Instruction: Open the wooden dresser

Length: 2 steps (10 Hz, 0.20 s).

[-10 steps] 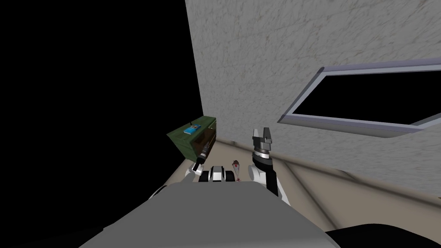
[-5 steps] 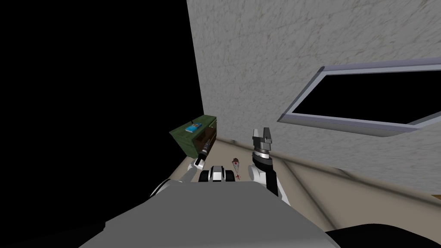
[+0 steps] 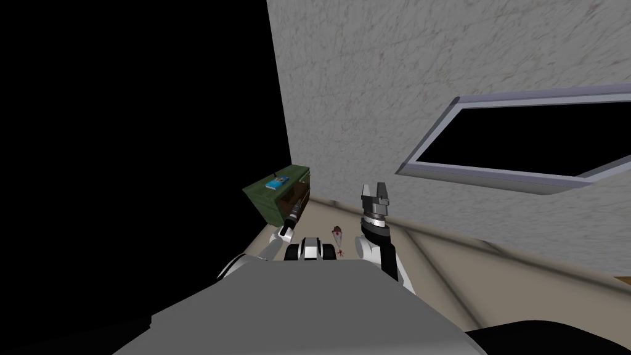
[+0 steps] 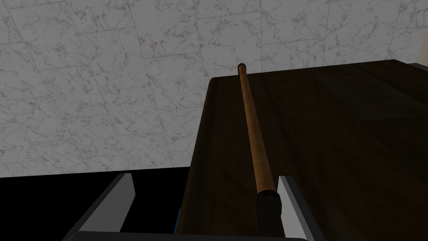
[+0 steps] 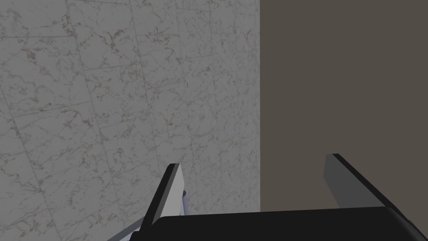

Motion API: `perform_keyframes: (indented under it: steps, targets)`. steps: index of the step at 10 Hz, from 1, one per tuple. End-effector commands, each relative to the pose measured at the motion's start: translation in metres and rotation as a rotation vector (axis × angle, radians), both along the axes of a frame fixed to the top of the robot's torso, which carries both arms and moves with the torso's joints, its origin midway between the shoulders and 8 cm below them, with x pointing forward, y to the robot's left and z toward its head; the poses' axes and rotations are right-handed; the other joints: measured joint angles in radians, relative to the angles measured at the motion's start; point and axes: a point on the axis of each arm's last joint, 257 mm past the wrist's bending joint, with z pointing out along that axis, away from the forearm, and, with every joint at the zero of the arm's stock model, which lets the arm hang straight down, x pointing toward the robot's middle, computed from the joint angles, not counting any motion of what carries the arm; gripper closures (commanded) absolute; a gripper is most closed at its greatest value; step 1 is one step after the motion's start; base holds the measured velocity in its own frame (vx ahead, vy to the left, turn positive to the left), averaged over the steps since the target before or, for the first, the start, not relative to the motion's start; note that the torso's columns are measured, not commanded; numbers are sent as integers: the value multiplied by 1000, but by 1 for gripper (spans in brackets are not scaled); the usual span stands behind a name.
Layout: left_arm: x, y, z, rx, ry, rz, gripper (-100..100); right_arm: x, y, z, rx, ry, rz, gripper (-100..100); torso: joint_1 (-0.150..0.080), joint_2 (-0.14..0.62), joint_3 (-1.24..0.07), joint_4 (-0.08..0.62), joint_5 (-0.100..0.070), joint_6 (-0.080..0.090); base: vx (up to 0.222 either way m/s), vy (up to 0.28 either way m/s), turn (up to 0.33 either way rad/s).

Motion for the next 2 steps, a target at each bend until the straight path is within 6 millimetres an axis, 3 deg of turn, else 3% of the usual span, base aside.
perform_keyframes:
  steps: [1, 2]
  targets:
    - [0, 0, -1, 0, 2, 0, 0, 0, 0, 0, 0, 0, 0, 0, 0, -1, 0, 0, 0, 0, 0, 0, 0]
    - [-1, 0, -2, 0, 4, 0, 0, 0, 0, 0, 0, 0, 0, 0, 0, -1, -1, -1, 0, 0, 0, 0, 0]
